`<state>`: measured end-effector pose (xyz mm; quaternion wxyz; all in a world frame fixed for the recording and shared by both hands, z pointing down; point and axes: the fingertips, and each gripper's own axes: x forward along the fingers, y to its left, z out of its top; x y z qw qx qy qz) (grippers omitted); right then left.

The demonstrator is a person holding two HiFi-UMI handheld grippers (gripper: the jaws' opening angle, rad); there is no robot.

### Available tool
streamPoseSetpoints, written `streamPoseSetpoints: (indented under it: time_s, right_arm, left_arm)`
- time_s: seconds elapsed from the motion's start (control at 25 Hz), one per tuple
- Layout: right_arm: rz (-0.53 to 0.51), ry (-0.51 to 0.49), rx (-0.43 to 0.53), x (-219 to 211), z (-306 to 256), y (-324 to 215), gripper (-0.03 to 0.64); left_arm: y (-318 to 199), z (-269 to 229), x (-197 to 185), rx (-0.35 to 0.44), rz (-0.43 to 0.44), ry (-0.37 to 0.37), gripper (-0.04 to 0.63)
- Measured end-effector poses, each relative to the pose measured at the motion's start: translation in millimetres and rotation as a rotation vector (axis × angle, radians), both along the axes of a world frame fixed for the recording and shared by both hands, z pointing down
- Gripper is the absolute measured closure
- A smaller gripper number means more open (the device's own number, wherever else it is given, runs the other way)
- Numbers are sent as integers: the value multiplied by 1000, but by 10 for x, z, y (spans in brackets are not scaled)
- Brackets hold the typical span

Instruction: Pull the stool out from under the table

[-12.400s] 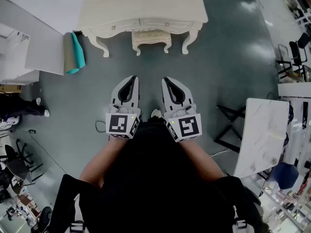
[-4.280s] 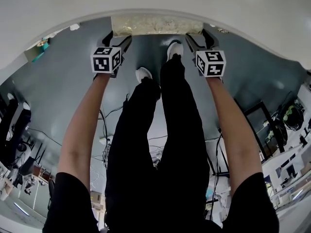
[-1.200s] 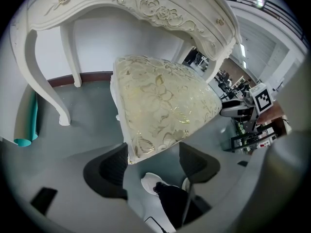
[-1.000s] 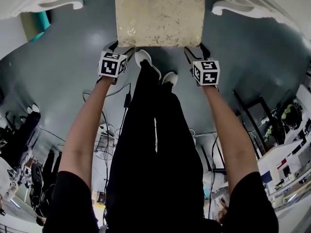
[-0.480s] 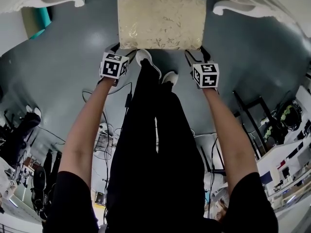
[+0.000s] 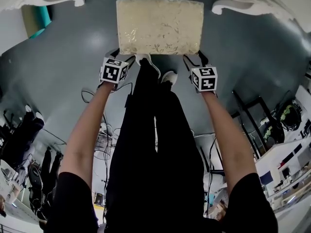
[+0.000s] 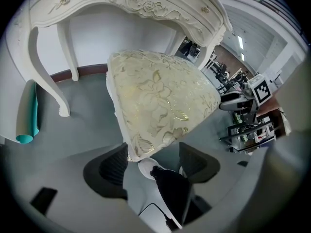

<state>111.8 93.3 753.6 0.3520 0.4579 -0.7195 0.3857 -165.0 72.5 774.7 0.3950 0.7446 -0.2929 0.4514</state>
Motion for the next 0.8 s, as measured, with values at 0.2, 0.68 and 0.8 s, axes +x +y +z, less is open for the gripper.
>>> streamPoseSetpoints:
  time_s: [0.2,0.68,0.8]
  right_arm:
    - [-4,-6,-8,-32,-32,287,319]
    - [30,-16,-4,-84,-51,584,319]
    - [27,-15,7,-84,-69,686,319]
  left_arm:
    - [290,-32,-25,-8,-8,-5,259]
    - [632,-42,-70,3,-12,-7,259]
    - [737,-48,-68,7,-16,-8,259]
